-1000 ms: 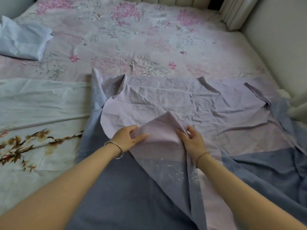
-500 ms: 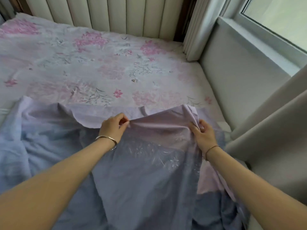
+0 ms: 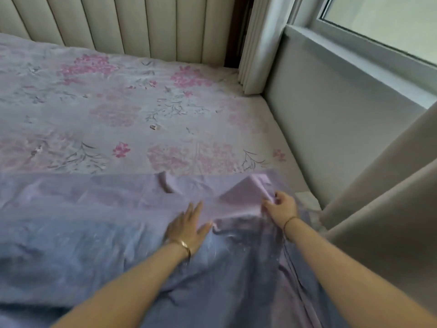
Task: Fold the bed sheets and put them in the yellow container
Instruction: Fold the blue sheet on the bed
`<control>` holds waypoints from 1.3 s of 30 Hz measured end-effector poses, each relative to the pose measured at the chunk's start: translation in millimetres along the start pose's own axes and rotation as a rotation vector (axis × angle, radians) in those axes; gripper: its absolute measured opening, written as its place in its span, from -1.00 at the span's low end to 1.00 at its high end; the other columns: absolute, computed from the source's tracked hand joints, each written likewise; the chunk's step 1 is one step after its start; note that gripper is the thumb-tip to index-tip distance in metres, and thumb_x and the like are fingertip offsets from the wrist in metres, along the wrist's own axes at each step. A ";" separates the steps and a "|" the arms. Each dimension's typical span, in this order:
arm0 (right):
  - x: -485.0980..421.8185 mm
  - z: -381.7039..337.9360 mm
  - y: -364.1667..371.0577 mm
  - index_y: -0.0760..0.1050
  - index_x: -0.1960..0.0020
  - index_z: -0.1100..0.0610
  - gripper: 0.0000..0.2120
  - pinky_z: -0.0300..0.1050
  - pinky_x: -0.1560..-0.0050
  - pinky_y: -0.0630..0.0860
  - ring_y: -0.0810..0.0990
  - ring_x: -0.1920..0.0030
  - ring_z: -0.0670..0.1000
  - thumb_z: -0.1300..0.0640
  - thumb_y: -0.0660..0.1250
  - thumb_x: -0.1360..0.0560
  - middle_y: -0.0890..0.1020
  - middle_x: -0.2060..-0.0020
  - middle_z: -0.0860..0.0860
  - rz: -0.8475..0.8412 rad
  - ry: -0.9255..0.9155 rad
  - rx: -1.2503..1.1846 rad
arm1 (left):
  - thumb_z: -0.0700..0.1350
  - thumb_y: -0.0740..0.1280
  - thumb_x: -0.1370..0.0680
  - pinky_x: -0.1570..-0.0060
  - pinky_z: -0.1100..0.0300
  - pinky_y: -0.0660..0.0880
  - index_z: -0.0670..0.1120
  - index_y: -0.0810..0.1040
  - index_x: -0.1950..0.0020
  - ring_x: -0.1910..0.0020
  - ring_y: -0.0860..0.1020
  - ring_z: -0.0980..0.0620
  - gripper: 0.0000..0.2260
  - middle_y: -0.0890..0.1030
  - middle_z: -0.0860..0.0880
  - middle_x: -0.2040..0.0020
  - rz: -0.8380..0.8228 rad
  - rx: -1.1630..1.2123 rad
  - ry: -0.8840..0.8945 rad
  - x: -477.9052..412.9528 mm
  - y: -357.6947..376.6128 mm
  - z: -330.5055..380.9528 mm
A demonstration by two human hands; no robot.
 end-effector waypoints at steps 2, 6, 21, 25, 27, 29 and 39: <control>-11.1 26.8 19.3 0.48 -0.05 0.30 -0.83 -0.21 0.26 0.37 0.43 0.22 0.07 0.25 0.35 -0.49 0.49 0.19 0.13 -0.062 -0.009 0.083 | 0.43 -0.27 -0.43 -0.45 -0.03 -0.04 0.15 -0.24 -0.51 -0.53 -0.07 -0.04 -0.29 -0.19 0.06 -0.55 -0.023 -0.101 -0.084 -5.1 42.9 -16.1; -32.8 60.7 45.9 0.41 0.02 0.24 -0.82 -0.37 0.26 0.34 0.47 0.19 0.09 0.17 0.35 -0.50 0.51 0.21 0.06 -0.120 -0.075 0.177 | 0.40 -0.43 -0.42 -0.37 -0.12 -0.17 0.10 0.02 -0.52 -0.50 0.02 -0.11 -0.23 0.03 0.02 -0.54 0.263 -0.275 0.016 -23.6 75.4 -24.0; -80.6 64.4 82.0 0.63 0.03 0.05 -0.89 0.20 -0.45 -0.10 -0.14 -0.51 0.25 0.07 0.34 -0.51 0.02 -0.54 0.08 0.235 -0.274 0.575 | 0.28 -0.33 -0.51 -0.41 -0.15 -0.30 0.18 -0.03 -0.50 -0.53 -0.03 -0.11 -0.42 0.04 0.01 -0.55 0.388 -0.392 0.102 -95.2 66.5 -7.4; -89.8 83.8 79.6 0.61 -0.08 0.02 -0.81 0.09 -0.37 0.21 0.24 -0.38 0.22 0.01 0.37 -0.50 0.19 -0.49 0.07 0.155 0.085 0.429 | 0.30 -0.41 -0.40 -0.28 -0.05 -0.53 0.24 -0.22 -0.49 -0.51 -0.28 -0.01 -0.37 -0.21 0.09 -0.54 0.286 -0.358 0.066 -106.3 70.0 -10.4; -95.0 89.4 73.4 0.64 0.09 0.12 -0.87 0.04 -0.20 0.43 0.47 -0.11 0.22 0.07 0.39 -0.47 0.53 -0.23 0.16 0.192 0.171 0.300 | 0.32 -0.30 -0.49 -0.30 -0.04 -0.53 0.26 -0.19 -0.49 -0.49 -0.32 0.02 -0.44 -0.26 0.12 -0.53 0.192 -0.296 0.019 -110.5 69.4 -12.5; -86.8 91.3 60.5 0.63 0.21 0.20 -0.87 -0.08 0.09 0.51 0.54 0.16 0.23 0.15 0.39 -0.46 0.62 0.15 0.24 0.276 0.237 0.127 | 0.29 -0.16 -0.56 -0.37 -0.06 -0.45 0.26 -0.17 -0.49 -0.49 -0.33 0.04 -0.49 -0.28 0.14 -0.52 0.051 -0.237 -0.024 -111.1 68.1 -10.7; 47.1 -26.5 -10.6 0.62 0.14 0.24 -0.95 -0.38 0.15 0.52 0.57 0.26 -0.20 0.26 0.40 -0.43 0.66 0.29 -0.02 -0.014 -0.195 -0.509 | 0.27 0.09 -0.49 -0.33 0.37 0.06 0.07 0.14 -0.50 -0.41 0.13 0.30 -0.39 0.19 0.19 -0.47 0.194 0.834 0.316 -21.9 -64.5 69.7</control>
Point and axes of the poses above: each hand's wrist, its own x-axis away from the middle knuckle, its own y-axis out of the palm, z = x × y, the point moved 7 cm from there along -x, towards the middle knuckle
